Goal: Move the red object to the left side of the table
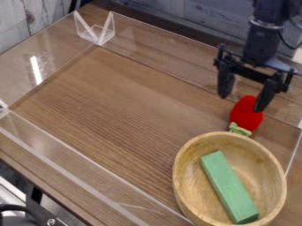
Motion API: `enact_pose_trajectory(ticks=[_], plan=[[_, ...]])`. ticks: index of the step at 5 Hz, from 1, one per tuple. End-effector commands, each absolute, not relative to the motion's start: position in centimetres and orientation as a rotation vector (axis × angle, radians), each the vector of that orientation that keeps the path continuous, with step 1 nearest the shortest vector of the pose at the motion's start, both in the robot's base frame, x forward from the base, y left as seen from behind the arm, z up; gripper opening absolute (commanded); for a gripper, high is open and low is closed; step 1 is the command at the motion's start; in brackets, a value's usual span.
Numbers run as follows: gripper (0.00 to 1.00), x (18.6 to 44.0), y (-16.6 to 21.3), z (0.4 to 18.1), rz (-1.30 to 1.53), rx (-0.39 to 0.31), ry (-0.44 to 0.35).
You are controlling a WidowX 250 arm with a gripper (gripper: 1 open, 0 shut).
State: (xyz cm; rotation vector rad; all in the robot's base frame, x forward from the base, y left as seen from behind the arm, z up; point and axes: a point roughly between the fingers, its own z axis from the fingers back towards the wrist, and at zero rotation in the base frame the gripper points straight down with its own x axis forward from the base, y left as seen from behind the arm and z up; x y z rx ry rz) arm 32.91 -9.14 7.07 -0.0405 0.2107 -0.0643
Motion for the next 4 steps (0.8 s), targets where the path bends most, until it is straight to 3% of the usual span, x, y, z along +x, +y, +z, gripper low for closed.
enact_pose_trajectory(ticks=[1,4], plan=[[1.0,34.1,-10.5,7.8,-0.055,-0.056,0.171],[1.0,35.8,-9.9,4.3,0.047,-0.036,0.253]])
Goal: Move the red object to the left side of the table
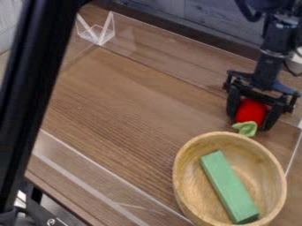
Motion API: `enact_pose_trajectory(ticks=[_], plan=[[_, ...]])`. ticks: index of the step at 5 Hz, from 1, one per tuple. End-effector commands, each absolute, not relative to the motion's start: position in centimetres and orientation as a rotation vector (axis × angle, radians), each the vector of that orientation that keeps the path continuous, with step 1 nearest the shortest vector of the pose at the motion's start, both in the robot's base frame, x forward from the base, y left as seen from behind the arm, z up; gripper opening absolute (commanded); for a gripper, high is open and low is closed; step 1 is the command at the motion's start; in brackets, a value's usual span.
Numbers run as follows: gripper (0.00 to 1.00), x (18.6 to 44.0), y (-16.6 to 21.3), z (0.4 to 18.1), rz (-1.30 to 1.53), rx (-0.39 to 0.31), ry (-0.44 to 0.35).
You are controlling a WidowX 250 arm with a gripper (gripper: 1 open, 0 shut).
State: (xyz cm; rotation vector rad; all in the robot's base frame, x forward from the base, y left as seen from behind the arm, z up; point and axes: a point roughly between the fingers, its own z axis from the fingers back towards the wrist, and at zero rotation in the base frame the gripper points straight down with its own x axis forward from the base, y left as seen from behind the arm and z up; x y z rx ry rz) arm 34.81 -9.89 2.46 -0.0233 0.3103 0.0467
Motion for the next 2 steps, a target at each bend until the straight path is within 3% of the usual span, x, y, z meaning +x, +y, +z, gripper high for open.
enact_pose_trajectory(ticks=[1,2], plan=[[0.0,36.4,-10.9,4.2,0.068,-0.028,0.265],[0.0,36.7,-11.9,4.4,0.093,-0.021,0.274]])
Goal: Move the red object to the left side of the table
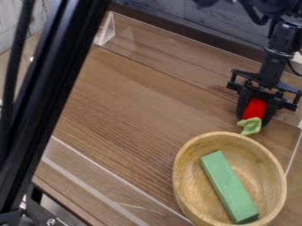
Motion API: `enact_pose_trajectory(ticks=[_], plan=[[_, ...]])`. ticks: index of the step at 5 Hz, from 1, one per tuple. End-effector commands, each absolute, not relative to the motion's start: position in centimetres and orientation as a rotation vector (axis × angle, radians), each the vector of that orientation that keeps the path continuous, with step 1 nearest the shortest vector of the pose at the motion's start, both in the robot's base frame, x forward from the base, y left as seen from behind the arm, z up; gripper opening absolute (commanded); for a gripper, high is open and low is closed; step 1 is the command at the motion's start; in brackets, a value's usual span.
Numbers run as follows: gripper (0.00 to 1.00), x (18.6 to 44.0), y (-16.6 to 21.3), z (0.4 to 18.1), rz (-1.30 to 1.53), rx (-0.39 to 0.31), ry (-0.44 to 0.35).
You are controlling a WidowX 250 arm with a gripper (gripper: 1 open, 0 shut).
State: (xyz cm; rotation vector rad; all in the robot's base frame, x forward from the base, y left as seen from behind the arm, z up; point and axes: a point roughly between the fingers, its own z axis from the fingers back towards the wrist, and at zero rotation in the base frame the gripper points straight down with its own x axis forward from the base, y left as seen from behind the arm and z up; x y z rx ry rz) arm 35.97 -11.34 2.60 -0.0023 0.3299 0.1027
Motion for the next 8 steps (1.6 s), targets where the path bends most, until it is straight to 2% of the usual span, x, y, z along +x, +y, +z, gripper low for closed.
enact_pose_trajectory(ticks=[1,2,3,4,5,6,7,8], plan=[[1.0,36.3,-11.8,4.2,0.068,-0.002,0.292],[0.0,36.1,-11.4,3.8,0.046,0.015,0.309],[0.0,35.9,-10.6,4.2,-0.003,0.034,0.324],[1.0,35.7,-10.1,4.7,-0.054,0.049,0.341],[0.0,36.2,-10.9,3.8,-0.048,0.051,0.356],[0.0,36.6,-11.7,3.3,-0.043,0.049,0.37],[1.0,36.4,-11.4,4.0,0.01,0.043,0.385],[0.0,36.2,-10.9,4.8,0.065,0.04,0.399]])
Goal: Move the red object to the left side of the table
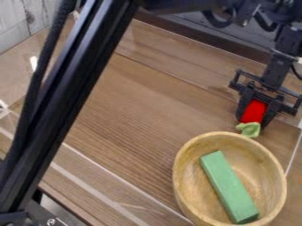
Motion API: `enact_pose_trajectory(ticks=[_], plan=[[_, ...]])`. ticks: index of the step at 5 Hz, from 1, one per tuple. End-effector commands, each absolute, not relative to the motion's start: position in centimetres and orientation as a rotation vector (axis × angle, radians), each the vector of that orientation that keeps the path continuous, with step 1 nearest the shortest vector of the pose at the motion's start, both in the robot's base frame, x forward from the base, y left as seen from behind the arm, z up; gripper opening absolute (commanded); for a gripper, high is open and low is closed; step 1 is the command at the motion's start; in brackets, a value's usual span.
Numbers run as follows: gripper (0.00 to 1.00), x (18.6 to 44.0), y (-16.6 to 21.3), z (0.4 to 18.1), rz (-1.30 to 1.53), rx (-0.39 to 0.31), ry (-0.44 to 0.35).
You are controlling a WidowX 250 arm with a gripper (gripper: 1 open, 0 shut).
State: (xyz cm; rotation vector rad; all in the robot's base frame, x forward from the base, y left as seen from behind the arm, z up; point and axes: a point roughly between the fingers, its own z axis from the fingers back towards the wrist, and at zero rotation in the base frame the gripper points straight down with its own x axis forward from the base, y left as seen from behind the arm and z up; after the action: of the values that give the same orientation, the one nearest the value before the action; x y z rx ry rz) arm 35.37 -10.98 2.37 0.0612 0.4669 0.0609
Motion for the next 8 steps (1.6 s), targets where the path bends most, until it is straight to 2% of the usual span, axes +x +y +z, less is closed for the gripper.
enact_pose_trajectory(ticks=[1,2,4,7,8], plan=[[0.0,36.2,-10.7,6.2,0.06,0.043,0.378],[0.0,36.2,-10.4,7.5,0.056,0.047,0.358],[0.0,35.7,-10.8,11.4,0.021,0.059,0.318],[0.0,35.1,-9.6,17.2,0.088,-0.01,0.26],[0.0,35.1,-8.3,19.9,0.143,-0.046,0.232]])
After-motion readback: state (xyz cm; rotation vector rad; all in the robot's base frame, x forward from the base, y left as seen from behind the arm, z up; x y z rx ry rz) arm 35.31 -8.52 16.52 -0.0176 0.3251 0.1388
